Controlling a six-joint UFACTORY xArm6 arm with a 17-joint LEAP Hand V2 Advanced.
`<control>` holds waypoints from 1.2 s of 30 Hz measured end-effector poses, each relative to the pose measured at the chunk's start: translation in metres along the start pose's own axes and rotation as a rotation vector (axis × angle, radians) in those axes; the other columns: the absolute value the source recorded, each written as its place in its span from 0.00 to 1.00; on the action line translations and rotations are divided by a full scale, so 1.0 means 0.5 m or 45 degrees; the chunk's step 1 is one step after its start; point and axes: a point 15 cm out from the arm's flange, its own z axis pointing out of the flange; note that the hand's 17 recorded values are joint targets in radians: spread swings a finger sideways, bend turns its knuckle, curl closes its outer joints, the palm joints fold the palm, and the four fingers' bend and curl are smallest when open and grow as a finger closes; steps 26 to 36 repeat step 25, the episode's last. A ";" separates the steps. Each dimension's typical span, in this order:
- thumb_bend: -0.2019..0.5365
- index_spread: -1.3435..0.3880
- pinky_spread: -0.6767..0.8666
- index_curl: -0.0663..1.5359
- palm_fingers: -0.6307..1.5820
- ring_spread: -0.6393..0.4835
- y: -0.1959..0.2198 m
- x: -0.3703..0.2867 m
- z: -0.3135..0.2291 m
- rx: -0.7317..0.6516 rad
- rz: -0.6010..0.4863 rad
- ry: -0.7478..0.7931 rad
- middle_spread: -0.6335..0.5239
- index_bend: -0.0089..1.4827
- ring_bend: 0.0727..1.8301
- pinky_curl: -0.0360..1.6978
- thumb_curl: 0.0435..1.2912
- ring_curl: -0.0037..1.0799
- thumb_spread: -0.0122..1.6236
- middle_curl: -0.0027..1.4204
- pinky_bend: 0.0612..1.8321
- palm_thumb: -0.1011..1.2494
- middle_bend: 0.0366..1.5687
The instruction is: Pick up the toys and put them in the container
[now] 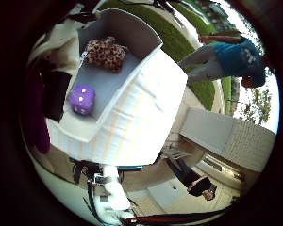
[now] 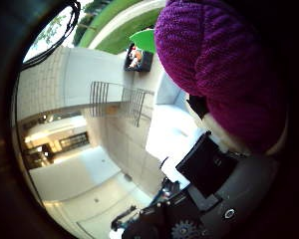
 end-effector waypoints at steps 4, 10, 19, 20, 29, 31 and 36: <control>0.22 0.26 0.60 0.81 0.42 0.57 -0.013 0.004 0.025 -0.016 0.001 -0.002 0.44 0.29 0.73 0.59 0.44 0.67 0.74 0.60 0.72 0.65 0.60; 0.23 0.38 0.68 0.63 0.18 0.76 -0.014 0.013 0.050 -0.058 -0.022 -0.004 0.55 0.09 0.43 0.47 0.39 0.43 0.72 0.39 0.53 0.61 0.25; 0.24 0.47 0.74 0.41 0.23 0.84 0.002 0.032 0.032 -0.065 -0.024 -0.008 0.61 0.07 0.28 0.37 0.35 0.30 0.70 0.29 0.40 0.61 0.09; 0.24 0.48 0.74 0.39 0.23 0.84 0.005 0.036 0.027 -0.062 -0.019 -0.008 0.62 0.07 0.27 0.36 0.35 0.30 0.70 0.28 0.39 0.61 0.09; 0.24 0.50 0.75 0.32 0.25 0.85 0.036 0.061 -0.031 -0.019 -0.011 -0.009 0.63 0.09 0.24 0.32 0.34 0.29 0.70 0.26 0.36 0.62 0.08; 0.24 0.50 0.75 0.32 0.25 0.85 0.036 0.061 -0.031 -0.019 -0.011 -0.009 0.63 0.09 0.24 0.32 0.34 0.29 0.70 0.26 0.36 0.62 0.08; 0.24 0.50 0.75 0.32 0.25 0.85 0.036 0.061 -0.031 -0.019 -0.011 -0.009 0.63 0.09 0.24 0.32 0.34 0.29 0.70 0.26 0.36 0.62 0.08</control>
